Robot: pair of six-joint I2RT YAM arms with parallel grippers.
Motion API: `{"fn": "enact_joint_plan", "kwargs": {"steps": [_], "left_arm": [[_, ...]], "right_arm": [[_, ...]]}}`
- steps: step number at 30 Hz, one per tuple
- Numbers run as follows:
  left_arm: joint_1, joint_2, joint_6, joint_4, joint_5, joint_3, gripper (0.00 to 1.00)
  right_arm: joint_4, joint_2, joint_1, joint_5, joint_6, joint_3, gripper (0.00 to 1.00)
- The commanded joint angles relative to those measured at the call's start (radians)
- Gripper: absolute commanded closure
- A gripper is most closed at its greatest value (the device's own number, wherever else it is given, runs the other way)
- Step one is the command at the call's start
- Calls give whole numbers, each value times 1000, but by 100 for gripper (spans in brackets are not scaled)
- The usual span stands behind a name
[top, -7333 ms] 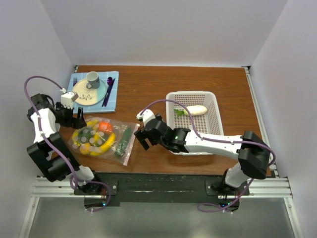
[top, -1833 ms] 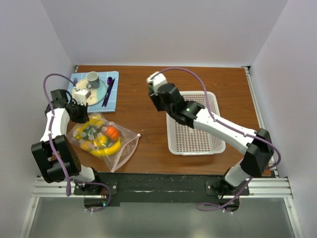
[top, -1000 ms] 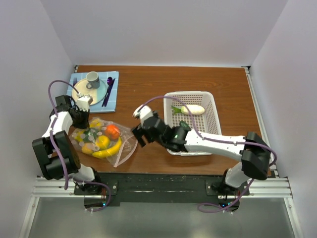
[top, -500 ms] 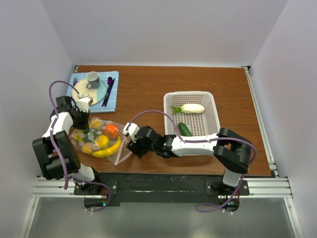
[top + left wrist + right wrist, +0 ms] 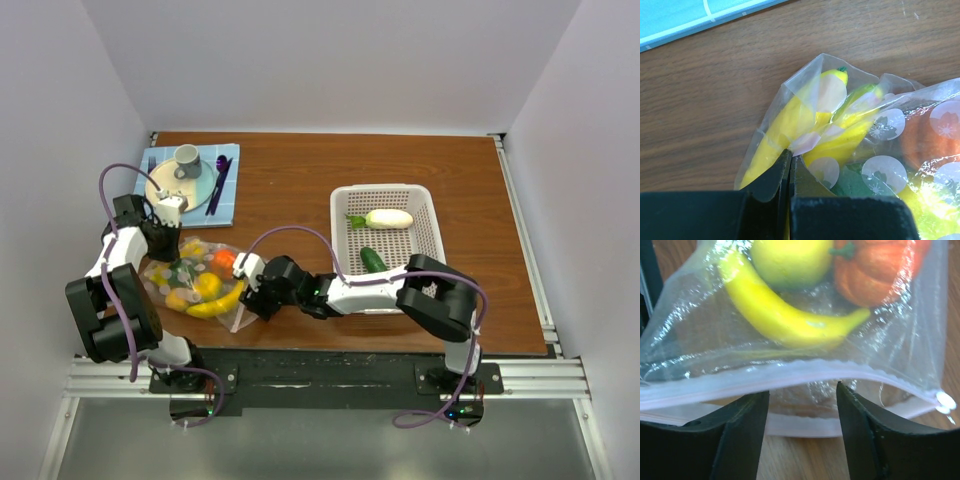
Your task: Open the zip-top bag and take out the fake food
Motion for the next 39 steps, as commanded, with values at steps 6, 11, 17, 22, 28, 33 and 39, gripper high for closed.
{"fn": "enact_joint_plan", "kwargs": {"steps": [6, 11, 17, 22, 28, 33, 39], "left_arm": [[-3, -5, -18, 4, 22, 11, 100], [-3, -10, -18, 3, 19, 9, 100], [-7, -20, -9, -19, 45, 1, 100], [-38, -23, -10, -40, 60, -2, 100], [-49, -34, -4, -60, 61, 5, 100], [-49, -40, 7, -51, 36, -3, 100], [-47, -27, -21, -7, -42, 4, 100]], "right_arm": [[214, 47, 16, -109, -78, 49, 27], [206, 81, 34, -99, -139, 97, 28], [206, 105, 42, -111, -158, 110, 29], [189, 153, 68, -134, -167, 159, 28], [172, 199, 69, -155, -145, 192, 30], [157, 190, 69, -140, -112, 155, 39], [-57, 133, 69, -42, -107, 175, 81]]}}
